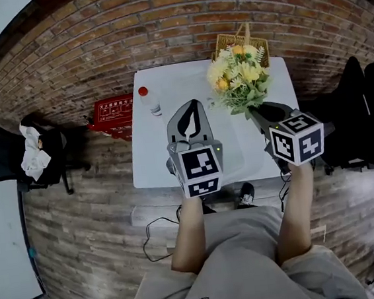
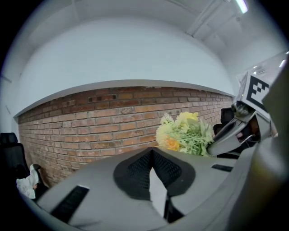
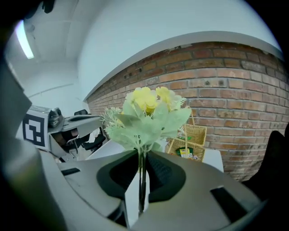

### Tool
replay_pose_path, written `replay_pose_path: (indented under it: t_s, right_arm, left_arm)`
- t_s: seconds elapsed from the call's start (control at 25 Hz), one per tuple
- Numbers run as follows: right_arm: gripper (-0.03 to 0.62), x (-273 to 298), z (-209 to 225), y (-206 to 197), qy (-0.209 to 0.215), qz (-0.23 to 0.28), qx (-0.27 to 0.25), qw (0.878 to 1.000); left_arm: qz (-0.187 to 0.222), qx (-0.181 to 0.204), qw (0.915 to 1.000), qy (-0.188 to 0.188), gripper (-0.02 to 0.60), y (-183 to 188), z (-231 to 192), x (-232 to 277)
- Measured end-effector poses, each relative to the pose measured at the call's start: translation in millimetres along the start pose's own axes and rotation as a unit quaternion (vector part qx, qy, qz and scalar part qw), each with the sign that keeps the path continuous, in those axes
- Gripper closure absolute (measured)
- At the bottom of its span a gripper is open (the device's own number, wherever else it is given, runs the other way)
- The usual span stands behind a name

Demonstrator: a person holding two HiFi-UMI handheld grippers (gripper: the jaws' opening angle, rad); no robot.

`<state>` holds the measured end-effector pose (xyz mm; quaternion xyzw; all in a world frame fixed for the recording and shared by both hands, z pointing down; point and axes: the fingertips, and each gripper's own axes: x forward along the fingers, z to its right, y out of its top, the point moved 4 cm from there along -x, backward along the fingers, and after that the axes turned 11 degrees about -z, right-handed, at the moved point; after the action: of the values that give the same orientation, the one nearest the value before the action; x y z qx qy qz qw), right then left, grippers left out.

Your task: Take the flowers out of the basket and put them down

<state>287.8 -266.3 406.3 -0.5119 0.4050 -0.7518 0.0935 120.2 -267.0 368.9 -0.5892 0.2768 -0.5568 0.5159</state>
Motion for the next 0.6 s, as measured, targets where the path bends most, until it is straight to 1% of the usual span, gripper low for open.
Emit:
replay_pose_path:
  t_s: [0.2,0.36,0.6]
  right_arm:
    - [0.520,-18.3,21.3,-6.0,-0.002,0.022,-0.022,1.000]
    - [0.520,-24.1,45.6,-23.8,-0.028,0.029,-0.040,0.998]
    - [0.520,-6.2,76.7,-65.4,-0.048,0.020,-0.023,0.998]
  left_arm:
    - [0.001,-0.005,1.0000,-0.001,0.557,6.2,48.9,-11.0]
    - [0.002,-0.016,0.9999,0.000,0.557,4.8,83.6,-11.7]
    - [-0.007,-0.034,0.9994,0.003,0.557,-2.9,109.7,-4.0]
